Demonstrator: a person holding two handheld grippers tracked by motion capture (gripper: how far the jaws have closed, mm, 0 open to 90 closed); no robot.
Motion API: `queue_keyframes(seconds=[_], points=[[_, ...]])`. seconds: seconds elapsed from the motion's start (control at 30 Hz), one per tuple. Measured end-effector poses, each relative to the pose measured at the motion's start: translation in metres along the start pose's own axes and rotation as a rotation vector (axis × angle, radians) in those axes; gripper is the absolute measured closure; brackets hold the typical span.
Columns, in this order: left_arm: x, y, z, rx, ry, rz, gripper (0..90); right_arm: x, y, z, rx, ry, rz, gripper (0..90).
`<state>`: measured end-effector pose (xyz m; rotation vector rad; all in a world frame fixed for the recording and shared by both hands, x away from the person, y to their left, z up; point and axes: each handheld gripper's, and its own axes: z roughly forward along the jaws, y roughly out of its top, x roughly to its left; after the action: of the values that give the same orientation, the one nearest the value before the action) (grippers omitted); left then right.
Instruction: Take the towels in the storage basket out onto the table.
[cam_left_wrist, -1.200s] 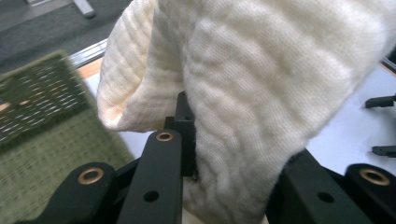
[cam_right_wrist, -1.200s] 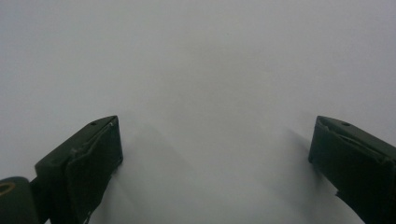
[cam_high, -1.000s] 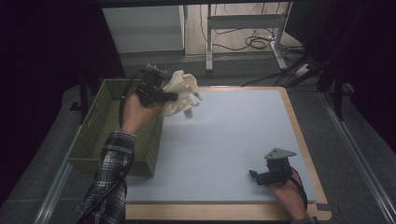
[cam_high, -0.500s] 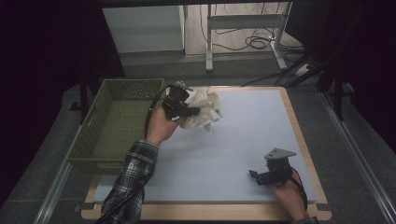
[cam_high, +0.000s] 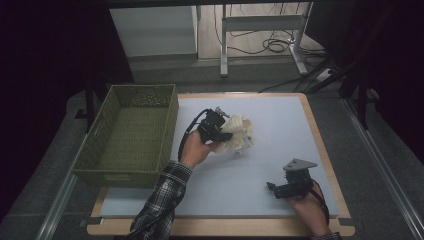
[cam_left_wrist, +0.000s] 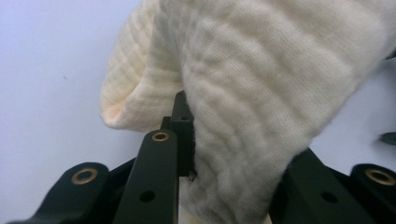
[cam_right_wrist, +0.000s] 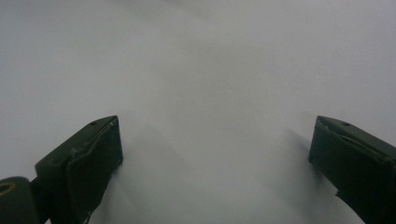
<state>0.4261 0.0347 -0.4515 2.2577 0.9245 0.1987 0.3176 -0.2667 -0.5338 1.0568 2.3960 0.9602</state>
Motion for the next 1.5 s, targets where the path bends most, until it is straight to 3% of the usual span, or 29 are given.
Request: queue_keyframes(seconds=[0.27, 0.4, 0.57, 0.7, 0.87, 1.03, 1.1, 1.3, 1.5], points=[[0.007, -0.022, 0.032, 0.030, 0.043, -0.018, 70.1, 0.000, 0.000, 0.000, 0.000, 0.000, -0.001, 2.9], [0.012, -0.029, 0.037, 0.017, 0.063, -0.034, 52.1, 0.000, 0.000, 0.000, 0.002, -0.001, -0.002, 2.8], [0.015, -0.032, 0.029, -0.003, 0.061, -0.056, 32.3, 0.000, 0.000, 0.000, 0.002, -0.001, -0.002, 2.9], [0.013, -0.034, 0.019, -0.009, 0.060, -0.053, 29.4, 0.000, 0.000, 0.000, 0.002, -0.001, -0.002, 2.8], [0.007, -0.039, -0.003, -0.025, 0.060, -0.041, 31.4, 0.000, 0.000, 0.000, 0.002, -0.001, -0.002, 2.9], [-0.003, -0.048, -0.021, -0.025, 0.043, -0.009, 45.5, 0.000, 0.000, 0.000, 0.002, -0.001, -0.002, 2.8], [-0.010, -0.054, -0.028, -0.031, -0.001, -0.003, 55.6, 0.000, 0.000, 0.000, 0.002, -0.001, -0.002, 2.8], [-0.022, -0.054, -0.024, -0.033, -0.054, 0.021, 66.1, 0.000, 0.000, 0.000, 0.002, -0.001, -0.002, 2.8], [-0.029, -0.034, 0.004, -0.031, -0.067, 0.031, 68.5, 0.000, 0.000, 0.000, 0.002, -0.001, -0.002, 2.8]])
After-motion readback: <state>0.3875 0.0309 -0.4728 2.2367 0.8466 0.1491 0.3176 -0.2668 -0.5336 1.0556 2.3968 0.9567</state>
